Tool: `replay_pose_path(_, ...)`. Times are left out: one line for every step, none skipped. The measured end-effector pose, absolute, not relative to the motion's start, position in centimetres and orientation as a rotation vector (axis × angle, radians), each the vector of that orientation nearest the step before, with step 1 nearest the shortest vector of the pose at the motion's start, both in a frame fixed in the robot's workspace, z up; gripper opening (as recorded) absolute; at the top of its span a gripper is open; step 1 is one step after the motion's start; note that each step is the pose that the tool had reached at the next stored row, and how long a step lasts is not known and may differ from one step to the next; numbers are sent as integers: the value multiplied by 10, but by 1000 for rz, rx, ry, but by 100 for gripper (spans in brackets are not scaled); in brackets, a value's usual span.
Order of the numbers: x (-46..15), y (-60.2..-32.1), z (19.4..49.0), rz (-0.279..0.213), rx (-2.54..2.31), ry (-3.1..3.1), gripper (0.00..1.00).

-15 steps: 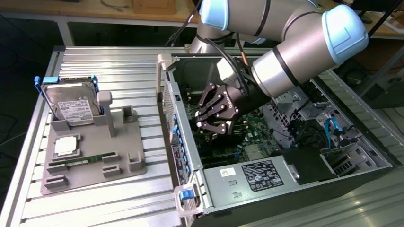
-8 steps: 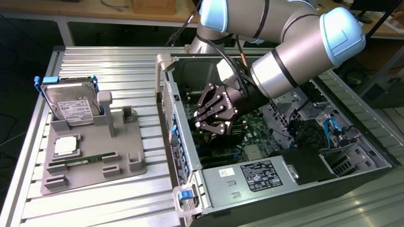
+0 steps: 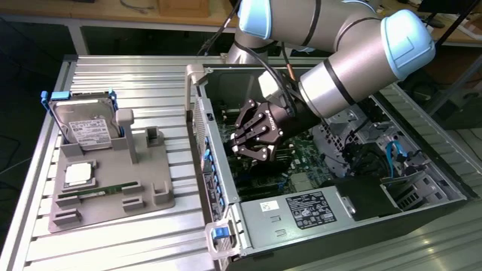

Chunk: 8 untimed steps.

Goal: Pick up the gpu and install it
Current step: 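Press down on the gpu until it lock into place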

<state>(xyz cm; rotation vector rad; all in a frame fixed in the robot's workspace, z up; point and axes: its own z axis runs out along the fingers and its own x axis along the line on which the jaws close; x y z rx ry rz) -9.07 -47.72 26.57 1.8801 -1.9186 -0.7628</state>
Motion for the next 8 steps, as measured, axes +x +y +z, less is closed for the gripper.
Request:
replay_pose_path(-91,-477,266,-763,1880,-1919,11)
replay_pose_path(-91,-477,266,-763,1880,-1919,11)
replay_pose_path(-91,-477,266,-763,1880,-1919,11)
replay_pose_path(-91,-477,267,-763,1880,-1919,11)
replay_pose_path(-91,-477,268,-764,1881,-1919,11)
replay_pose_path(-91,-477,270,-765,1882,-1919,11)
replay_pose_path(-91,-477,273,-764,1881,-1920,11)
replay_pose_path(-91,-477,277,-763,1880,-1919,11)
